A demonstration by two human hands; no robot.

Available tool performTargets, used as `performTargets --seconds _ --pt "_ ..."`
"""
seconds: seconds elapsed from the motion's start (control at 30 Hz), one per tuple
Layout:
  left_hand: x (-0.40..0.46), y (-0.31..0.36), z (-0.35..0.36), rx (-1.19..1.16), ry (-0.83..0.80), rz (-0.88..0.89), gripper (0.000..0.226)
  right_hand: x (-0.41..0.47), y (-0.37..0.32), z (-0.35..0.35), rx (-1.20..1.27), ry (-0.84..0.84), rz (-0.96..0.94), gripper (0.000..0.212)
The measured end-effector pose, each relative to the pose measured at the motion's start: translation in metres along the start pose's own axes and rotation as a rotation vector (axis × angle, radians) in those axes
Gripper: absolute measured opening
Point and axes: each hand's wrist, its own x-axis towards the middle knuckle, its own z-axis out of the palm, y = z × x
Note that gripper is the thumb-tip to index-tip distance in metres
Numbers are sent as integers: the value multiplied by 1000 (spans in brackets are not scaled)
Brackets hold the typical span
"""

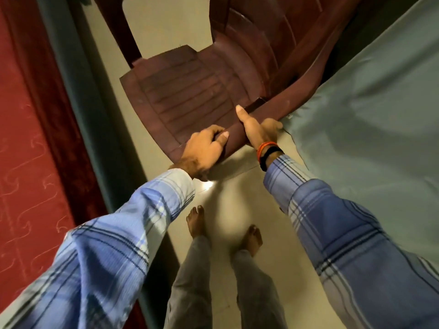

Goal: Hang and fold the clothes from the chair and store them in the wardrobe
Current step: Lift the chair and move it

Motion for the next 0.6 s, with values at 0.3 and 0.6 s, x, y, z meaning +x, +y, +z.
performTargets --seconds 0.3,0.6 --pt "-1 -4 4 -307 -3 -76 24 -5 -1 3 -13 94 -23 80" --pt "-12 18 47 -444 112 -151 48 20 -21 -24 -375 -102 -103 109"
